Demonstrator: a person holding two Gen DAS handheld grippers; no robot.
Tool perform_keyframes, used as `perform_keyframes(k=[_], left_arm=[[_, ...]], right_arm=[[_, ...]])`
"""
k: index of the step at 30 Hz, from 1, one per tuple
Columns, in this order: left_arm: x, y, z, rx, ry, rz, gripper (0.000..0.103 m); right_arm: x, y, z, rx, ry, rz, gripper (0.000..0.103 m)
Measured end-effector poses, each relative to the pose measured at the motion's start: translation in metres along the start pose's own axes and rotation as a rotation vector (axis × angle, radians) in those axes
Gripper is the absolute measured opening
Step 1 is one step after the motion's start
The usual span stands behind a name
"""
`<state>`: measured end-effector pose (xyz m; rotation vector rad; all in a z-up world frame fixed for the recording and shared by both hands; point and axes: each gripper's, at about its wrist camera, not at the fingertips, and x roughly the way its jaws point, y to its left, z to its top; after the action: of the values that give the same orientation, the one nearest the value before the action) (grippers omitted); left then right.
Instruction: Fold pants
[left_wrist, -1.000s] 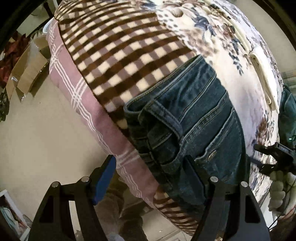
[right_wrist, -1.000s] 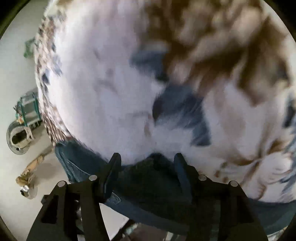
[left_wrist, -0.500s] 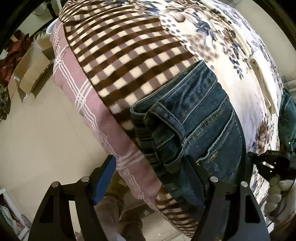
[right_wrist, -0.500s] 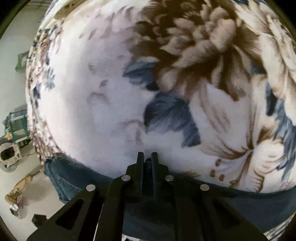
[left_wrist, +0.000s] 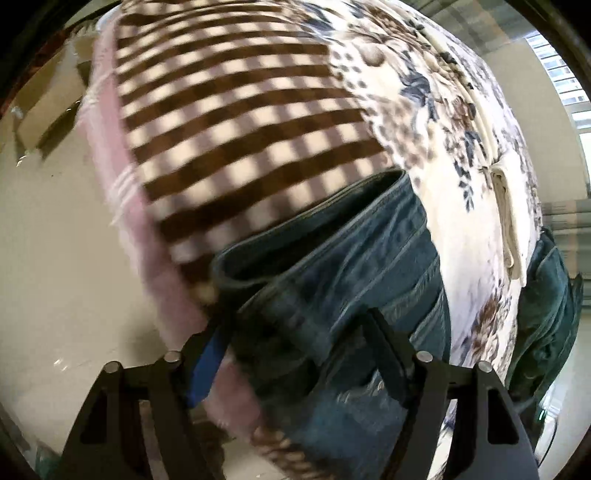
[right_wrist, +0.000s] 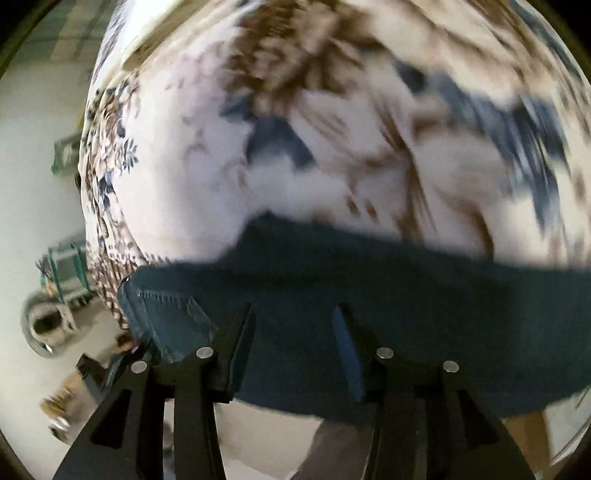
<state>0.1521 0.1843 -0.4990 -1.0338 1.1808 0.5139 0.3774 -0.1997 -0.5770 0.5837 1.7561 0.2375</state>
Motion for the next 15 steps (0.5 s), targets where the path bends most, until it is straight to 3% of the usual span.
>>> perform_keyframes(k=[1,3,7,10,13,15], left_arm=[[0.000,0.002,0.000,-0.007,-0.013,0.003,0.035],[-0.007,0.011,-0.004,-0.001,-0.031,-0.016,0.023],[-0.023,0.032,-0.017,0.046,-0.040,-0.022,0.018],[-0.022,0.033,-0.017,0.055,-0.031,-0.022,0.018],[-0.025,0.024,-0.014,0.089,-0.038,-0.019,0.018],[-0.024,0.024,-0.012,0.095,-0.033,-0.020,0.018]], right_arm=[[0.001,-0.010,-0.012,0.037,0.015,0.017,0.047],[0.012,-0.015,-0.034,0.088,0.040,0.027,0.047],[0.028,-0.049,-0.090,0.241,0.098,0.002,0.047],[0.046,-0.077,-0.116,0.374,0.130,0.055,0.047],[0.059,-0.105,-0.130,0.534,0.063,0.128,0.046],[0.060,-0.113,-0.133,0.552,-0.016,0.126,0.002]])
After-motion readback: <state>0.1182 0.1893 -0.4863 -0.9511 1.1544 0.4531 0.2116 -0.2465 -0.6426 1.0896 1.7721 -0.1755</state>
